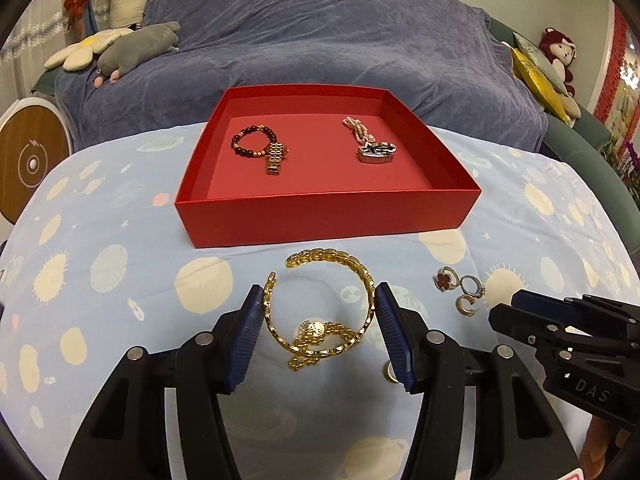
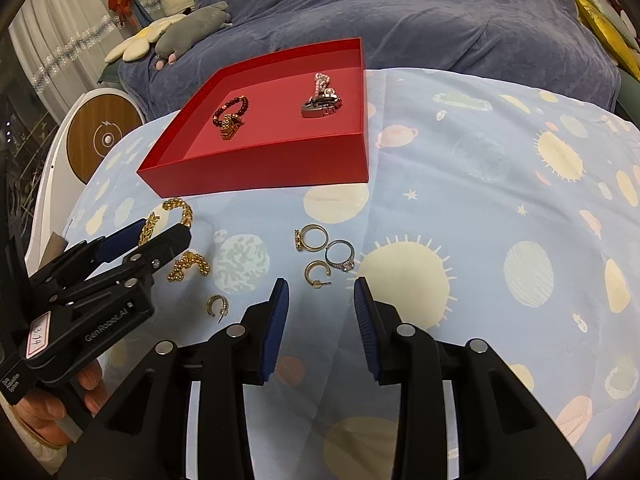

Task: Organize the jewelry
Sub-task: 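Close the left gripper around the gold chain bangle while the right gripper approaches the gold rings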

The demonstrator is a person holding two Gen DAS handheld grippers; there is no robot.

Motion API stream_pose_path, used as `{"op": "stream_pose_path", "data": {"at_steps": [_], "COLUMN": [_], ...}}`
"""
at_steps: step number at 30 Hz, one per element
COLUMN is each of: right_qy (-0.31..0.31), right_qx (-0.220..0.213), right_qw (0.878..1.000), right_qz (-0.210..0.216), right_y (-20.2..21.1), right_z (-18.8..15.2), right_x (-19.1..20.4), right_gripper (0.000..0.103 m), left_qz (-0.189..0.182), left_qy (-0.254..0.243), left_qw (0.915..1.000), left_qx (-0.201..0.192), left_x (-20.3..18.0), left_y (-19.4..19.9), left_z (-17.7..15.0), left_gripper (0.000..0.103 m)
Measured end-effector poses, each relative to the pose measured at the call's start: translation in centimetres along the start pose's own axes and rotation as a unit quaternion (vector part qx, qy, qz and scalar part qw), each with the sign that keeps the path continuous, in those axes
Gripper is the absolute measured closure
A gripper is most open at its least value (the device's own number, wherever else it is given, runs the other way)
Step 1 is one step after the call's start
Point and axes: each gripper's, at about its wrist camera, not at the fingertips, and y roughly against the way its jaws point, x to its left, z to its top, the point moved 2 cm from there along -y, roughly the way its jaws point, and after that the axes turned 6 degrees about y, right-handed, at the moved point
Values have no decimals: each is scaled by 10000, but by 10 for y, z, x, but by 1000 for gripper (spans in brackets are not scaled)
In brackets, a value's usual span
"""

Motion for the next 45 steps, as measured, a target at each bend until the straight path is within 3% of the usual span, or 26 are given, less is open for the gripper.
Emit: {"op": "stream_pose_path", "data": {"at_steps": [15,23,33,45], "right_qy": [315,287,248,277], "right_qx": [-108,-105,24,1], "right_qw": [9994,9995,9996,9994], "right_qz": [54,-6,-118,-187], "right_y": [-25,-38,-45,-47], "right_z": [22,36,30,28], "right_x": [20,20,18,22], "right_gripper": [71,80,80,98], "left_qz": [118,123,219,158], "left_qy": [355,404,505,523], "left_qw": [9993,9991,9985,9985], "left_qx": [33,-3,44,33], "left_x": [51,60,83,83], "left_y": [15,22,25,28], "left_z": [-5,-5,-13,-13], "left_gripper": [49,49,49,49]}}
